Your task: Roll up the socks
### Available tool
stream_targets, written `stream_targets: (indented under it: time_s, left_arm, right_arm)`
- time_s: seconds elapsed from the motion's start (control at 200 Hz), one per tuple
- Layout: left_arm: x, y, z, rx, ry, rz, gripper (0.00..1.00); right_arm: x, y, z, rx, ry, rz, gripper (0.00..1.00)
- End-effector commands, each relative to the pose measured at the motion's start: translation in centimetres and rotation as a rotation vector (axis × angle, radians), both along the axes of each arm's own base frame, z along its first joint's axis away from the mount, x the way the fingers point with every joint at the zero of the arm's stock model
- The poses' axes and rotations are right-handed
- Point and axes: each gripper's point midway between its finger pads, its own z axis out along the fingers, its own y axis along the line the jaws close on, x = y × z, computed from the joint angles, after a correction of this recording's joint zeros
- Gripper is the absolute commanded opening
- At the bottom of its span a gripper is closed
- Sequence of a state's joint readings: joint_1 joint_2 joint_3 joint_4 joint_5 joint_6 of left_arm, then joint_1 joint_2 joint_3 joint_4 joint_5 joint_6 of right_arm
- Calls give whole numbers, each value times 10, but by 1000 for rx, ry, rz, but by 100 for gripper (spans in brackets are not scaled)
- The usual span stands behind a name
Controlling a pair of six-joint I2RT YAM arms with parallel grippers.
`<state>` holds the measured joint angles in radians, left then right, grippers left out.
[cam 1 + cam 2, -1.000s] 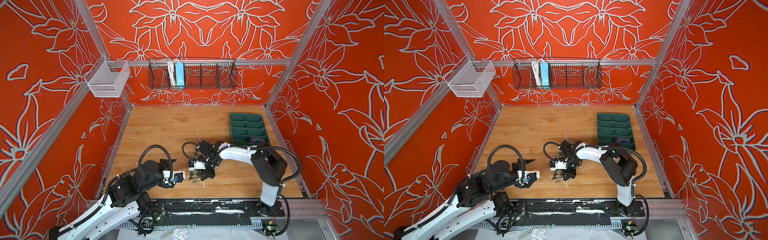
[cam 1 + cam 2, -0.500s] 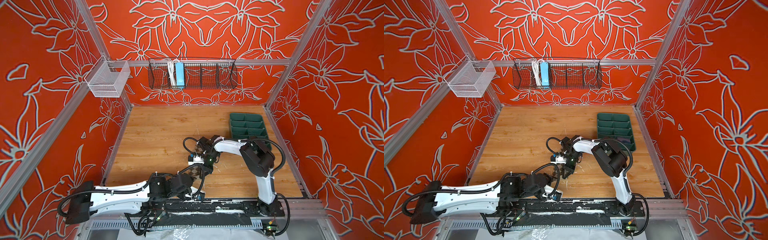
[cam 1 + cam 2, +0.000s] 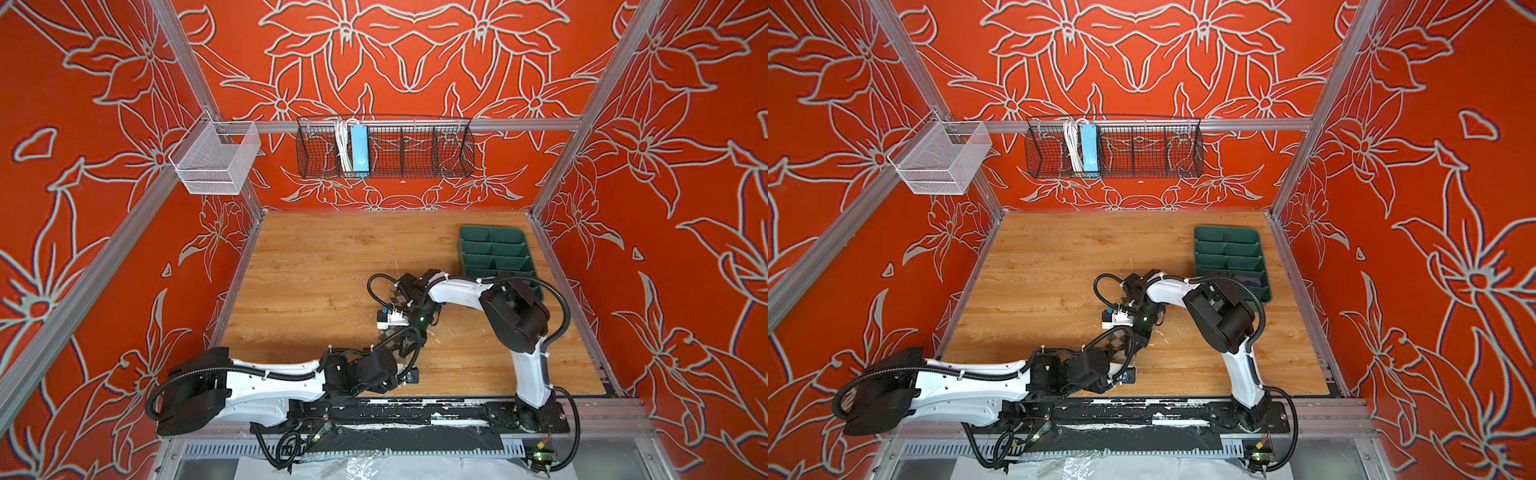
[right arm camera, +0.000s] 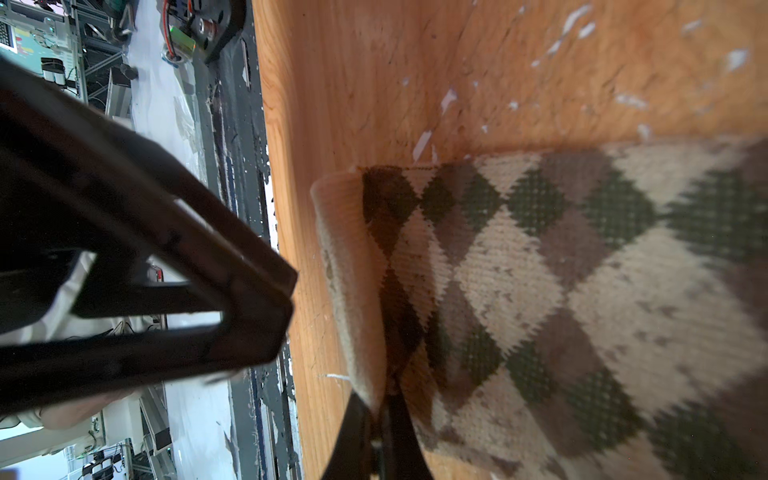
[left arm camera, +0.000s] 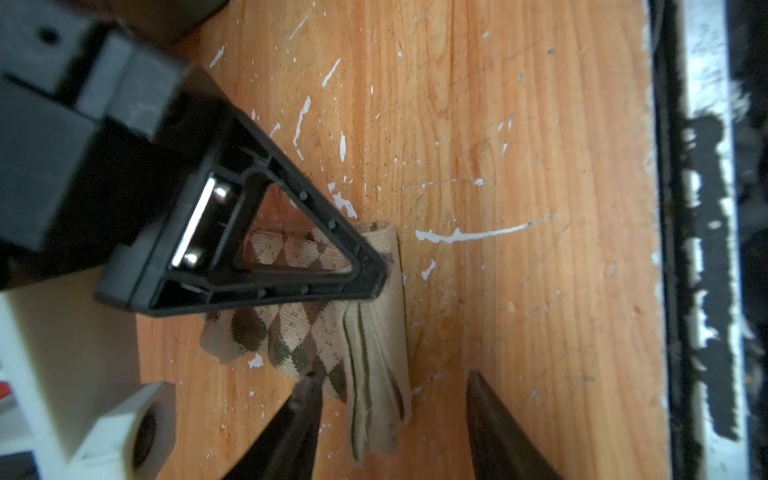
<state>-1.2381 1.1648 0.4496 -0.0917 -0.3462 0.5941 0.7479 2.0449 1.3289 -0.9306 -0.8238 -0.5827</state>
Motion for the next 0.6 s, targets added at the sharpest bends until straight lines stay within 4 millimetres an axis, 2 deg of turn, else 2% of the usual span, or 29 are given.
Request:
stream_targets:
  time_s: [0.0, 0.07, 0.19, 0.595]
  left_arm:
    - [6, 6, -6, 24, -35, 35, 56]
    - [8, 7, -10, 35, -44, 43, 56]
    - [14, 4, -15, 44, -57, 68, 49]
    - [23, 0, -18, 72, -73, 123, 0]
  right_arm:
    - [2, 5, 10, 48, 6, 6, 0]
    - [2, 5, 10, 47, 5, 5, 0]
    - [2, 6, 9, 52, 9, 4, 0]
    - [4, 5, 12, 64, 6, -10, 0]
